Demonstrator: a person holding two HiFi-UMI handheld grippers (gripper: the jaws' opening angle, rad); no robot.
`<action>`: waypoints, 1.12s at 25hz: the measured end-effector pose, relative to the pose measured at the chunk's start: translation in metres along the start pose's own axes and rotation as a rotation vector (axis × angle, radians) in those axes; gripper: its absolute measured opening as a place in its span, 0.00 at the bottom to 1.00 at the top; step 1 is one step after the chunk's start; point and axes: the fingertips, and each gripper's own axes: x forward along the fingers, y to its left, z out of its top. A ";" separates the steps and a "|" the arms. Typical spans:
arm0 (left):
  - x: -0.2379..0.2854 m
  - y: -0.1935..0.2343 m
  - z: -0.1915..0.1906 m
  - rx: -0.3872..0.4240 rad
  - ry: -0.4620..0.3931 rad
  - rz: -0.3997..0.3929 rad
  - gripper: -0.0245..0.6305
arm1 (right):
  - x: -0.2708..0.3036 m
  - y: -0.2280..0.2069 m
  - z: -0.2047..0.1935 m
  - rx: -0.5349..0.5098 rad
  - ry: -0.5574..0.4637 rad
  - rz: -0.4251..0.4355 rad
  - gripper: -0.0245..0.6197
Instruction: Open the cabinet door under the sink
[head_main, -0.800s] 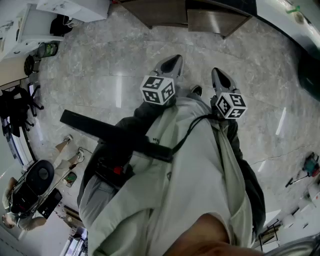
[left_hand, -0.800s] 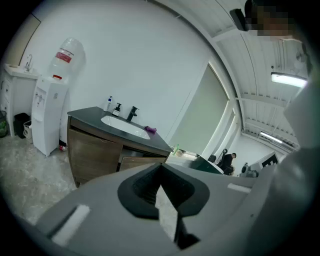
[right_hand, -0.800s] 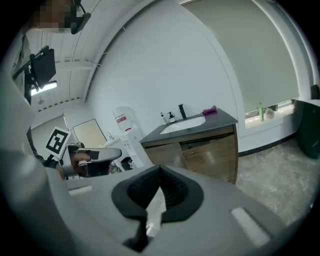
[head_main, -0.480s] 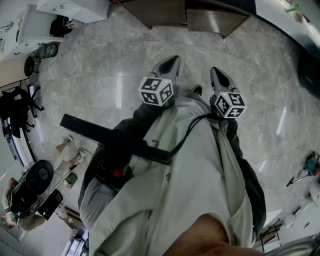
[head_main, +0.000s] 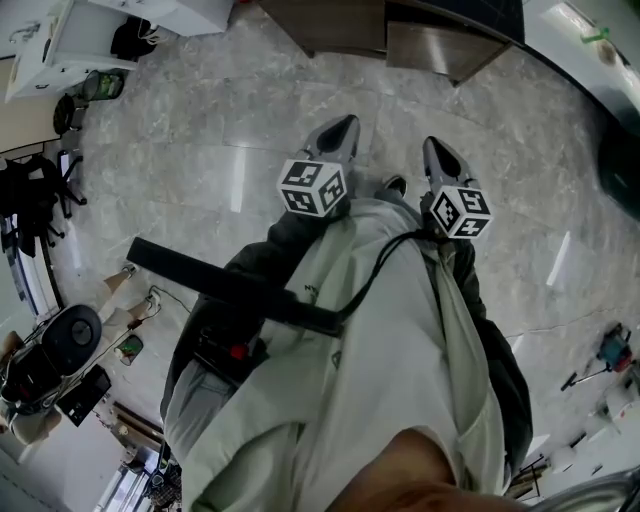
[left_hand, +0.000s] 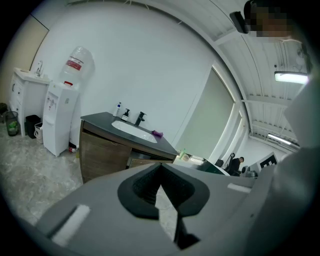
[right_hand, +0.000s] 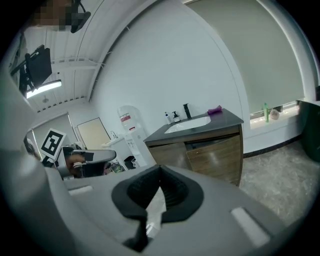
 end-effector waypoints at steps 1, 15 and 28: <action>-0.002 0.001 -0.001 -0.004 -0.003 0.009 0.05 | 0.000 0.000 -0.001 -0.004 0.004 0.006 0.04; -0.015 -0.013 -0.006 -0.030 -0.066 0.092 0.05 | -0.009 -0.008 0.003 -0.047 0.028 0.078 0.04; 0.002 -0.054 -0.023 0.004 -0.063 0.124 0.05 | -0.038 -0.058 0.004 -0.003 0.000 0.069 0.04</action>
